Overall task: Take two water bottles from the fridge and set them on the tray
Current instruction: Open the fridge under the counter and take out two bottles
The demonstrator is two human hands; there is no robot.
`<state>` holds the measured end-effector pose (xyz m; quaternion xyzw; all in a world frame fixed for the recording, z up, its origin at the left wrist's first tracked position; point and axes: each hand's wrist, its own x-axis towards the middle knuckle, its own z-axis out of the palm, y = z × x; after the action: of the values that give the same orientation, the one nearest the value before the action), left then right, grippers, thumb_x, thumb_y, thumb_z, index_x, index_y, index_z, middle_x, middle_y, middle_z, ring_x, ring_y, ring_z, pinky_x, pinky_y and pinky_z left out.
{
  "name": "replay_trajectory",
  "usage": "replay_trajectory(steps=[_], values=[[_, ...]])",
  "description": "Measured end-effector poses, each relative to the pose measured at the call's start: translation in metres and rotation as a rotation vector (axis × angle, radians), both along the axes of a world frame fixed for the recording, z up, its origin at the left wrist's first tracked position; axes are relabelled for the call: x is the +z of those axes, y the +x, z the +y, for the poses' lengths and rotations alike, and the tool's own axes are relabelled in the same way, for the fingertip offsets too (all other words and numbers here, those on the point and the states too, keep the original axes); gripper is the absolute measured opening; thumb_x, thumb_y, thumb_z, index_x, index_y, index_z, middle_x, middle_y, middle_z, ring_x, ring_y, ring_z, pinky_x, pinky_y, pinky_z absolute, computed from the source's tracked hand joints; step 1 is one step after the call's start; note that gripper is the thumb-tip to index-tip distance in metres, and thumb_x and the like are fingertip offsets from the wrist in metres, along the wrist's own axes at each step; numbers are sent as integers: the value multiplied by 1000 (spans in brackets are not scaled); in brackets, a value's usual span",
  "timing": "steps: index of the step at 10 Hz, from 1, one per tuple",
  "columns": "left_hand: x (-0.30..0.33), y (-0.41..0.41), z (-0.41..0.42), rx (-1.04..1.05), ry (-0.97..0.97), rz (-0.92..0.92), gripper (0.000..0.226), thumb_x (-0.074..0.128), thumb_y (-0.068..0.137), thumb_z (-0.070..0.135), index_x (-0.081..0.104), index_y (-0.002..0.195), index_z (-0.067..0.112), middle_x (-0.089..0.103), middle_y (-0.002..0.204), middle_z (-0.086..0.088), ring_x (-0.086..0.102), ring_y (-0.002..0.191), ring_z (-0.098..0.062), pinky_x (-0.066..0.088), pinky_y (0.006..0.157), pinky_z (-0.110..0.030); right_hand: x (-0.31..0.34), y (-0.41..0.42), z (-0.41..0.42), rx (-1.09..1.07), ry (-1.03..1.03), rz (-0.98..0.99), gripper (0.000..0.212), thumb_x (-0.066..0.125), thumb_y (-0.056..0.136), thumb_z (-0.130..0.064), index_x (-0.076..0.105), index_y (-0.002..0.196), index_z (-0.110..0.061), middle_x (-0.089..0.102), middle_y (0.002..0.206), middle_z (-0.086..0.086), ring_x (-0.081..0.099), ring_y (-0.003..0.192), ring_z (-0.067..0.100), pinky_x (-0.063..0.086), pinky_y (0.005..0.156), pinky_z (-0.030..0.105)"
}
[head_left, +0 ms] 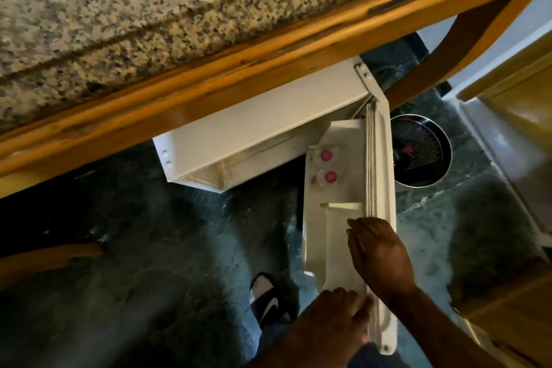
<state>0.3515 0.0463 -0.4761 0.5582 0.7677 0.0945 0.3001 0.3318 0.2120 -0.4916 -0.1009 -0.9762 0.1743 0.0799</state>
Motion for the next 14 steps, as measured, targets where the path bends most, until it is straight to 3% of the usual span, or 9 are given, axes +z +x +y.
replay_trajectory(steps=[2, 4, 5, 6, 8, 9, 11, 12, 14], values=[[-25, -62, 5, -232, 201, 99, 43, 47, 91, 30, 47, 128, 9, 62, 112, -7, 60, 96, -24, 54, 79, -36, -10, 3, 9, -82, 73, -39, 13, 68, 74, 0, 70, 85, -7, 71, 81, 9, 63, 77, 29, 43, 81, 36], [-36, -164, 21, -103, 406, 136, 20, 53, 87, 5, 72, 88, -3, 74, 85, -21, 71, 75, -35, 61, 61, -40, 1, -13, 11, -194, 7, -66, 26, 77, 65, 4, 71, 87, -8, 74, 83, 10, 69, 70, 29, 52, 69, 35], [-42, -210, 35, 22, 330, 225, 39, 36, 96, 12, 70, 95, -5, 72, 90, -24, 69, 80, -38, 60, 66, -42, 6, -36, -2, -321, -129, -25, 26, 75, 71, -2, 70, 96, -6, 74, 92, 11, 70, 75, 27, 57, 68, 34], [-64, -258, 68, 191, 116, 304, 30, 43, 94, 14, 60, 116, 2, 63, 110, -21, 58, 101, -39, 51, 85, -48, -7, -85, -30, -883, -645, -56, 31, 70, 80, -18, 65, 109, -9, 71, 97, 10, 68, 92, 26, 53, 78, 30], [-102, -283, 115, 85, 85, 280, 35, 64, 81, 10, 60, 115, 3, 64, 111, -23, 61, 99, -41, 53, 83, -45, -61, -138, -19, -1204, -884, -137, 56, 62, 81, -7, 41, 133, -5, 49, 133, 18, 47, 123, 32, 38, 102, 31], [-109, -287, 123, 42, 77, 295, 37, 67, 78, 10, 61, 114, 6, 67, 106, -23, 64, 93, -41, 55, 78, -45, -81, -143, -3, -1106, -836, -300, 59, 58, 81, -5, 37, 136, -1, 39, 141, 21, 43, 125, 34, 38, 97, 30], [-128, -275, 127, -78, 12, 171, 48, 56, 88, 12, 47, 135, 14, 58, 129, -19, 58, 112, -37, 50, 92, -48, -114, -145, 15, -1044, -706, -441, 35, 55, 82, -10, 57, 116, -3, 57, 123, 15, 53, 111, 30, 42, 82, 29], [-132, -268, 136, -12, -19, 81, 37, 53, 90, 9, 53, 127, 9, 54, 131, -22, 56, 115, -38, 50, 92, -50, -127, -147, 17, -1082, -716, -462, 37, 52, 85, -8, 53, 122, -4, 54, 126, 16, 52, 114, 30, 45, 93, 35], [-124, -269, 109, 87, 51, 76, 26, 55, 88, 8, 51, 114, 7, 64, 107, -14, 64, 92, -32, 55, 79, -41, -110, -148, 13, -1032, -682, -401, 39, 58, 83, -7, 54, 122, -11, 62, 116, 10, 58, 107, 27, 42, 87, 26]])
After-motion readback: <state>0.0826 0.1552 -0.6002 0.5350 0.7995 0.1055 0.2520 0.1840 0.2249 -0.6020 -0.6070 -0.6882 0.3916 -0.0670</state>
